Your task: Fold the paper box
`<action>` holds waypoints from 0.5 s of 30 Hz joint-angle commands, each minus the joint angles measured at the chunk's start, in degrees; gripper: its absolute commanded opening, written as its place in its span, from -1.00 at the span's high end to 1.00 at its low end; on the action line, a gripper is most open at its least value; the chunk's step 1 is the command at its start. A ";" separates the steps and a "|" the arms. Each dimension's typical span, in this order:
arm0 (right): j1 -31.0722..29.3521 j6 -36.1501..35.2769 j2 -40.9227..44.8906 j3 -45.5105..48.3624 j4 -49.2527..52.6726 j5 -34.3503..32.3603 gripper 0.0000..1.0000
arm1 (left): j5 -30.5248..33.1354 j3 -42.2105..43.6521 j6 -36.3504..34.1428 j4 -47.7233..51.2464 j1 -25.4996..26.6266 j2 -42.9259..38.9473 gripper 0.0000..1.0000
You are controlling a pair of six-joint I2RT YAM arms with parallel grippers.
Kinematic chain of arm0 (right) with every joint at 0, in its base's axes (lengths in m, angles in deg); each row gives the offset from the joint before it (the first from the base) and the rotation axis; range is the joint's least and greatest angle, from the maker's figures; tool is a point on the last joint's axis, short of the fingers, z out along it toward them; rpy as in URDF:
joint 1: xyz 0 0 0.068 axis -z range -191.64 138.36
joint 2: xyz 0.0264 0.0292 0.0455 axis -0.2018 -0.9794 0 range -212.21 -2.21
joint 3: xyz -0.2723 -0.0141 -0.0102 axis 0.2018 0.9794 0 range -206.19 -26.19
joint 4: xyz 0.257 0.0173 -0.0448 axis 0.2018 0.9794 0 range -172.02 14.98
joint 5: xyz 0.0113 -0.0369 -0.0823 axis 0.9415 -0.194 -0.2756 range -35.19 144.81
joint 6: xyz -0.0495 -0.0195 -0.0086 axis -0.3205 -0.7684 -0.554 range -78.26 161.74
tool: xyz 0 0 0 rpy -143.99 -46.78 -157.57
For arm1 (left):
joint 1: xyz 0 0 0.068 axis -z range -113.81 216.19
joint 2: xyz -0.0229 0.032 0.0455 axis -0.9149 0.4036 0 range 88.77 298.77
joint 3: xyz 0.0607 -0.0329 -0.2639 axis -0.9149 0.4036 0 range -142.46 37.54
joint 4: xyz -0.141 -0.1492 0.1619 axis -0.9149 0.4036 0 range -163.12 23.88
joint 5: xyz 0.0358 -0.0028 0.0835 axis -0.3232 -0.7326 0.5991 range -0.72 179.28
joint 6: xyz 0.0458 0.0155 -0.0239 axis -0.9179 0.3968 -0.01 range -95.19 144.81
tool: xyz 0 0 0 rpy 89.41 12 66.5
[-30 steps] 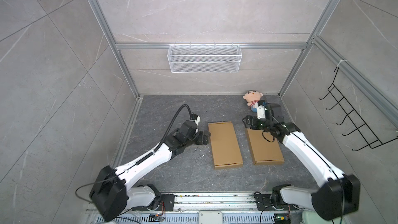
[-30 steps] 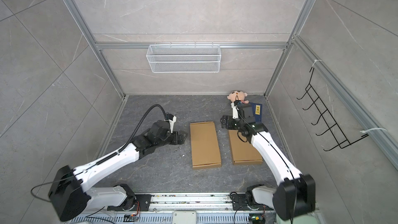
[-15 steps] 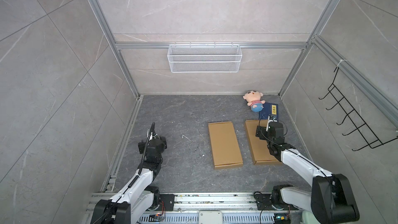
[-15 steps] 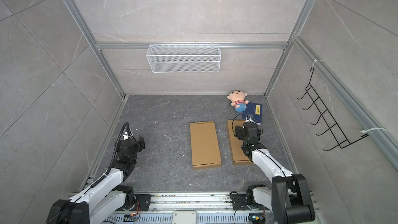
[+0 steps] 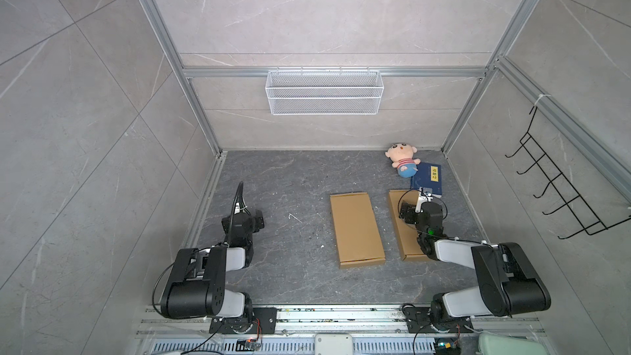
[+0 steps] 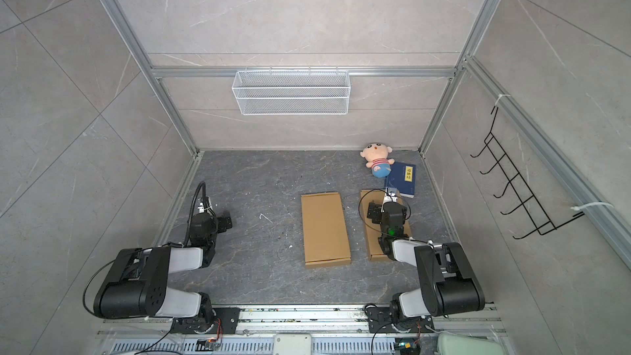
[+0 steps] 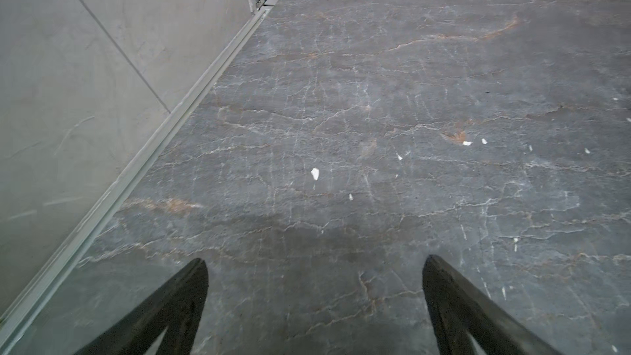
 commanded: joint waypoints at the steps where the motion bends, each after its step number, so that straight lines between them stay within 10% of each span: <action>1: 0.00 -1.80 -2.88 3.33 -12.58 3.04 -0.90 | -2.98 -2.53 -0.93 -3.96 -0.53 1.64 -0.99; 15: -0.34 -1.90 -2.00 1.96 -8.42 1.79 -0.99 | -3.18 -2.94 0.83 -2.93 -2.31 1.41 -1.00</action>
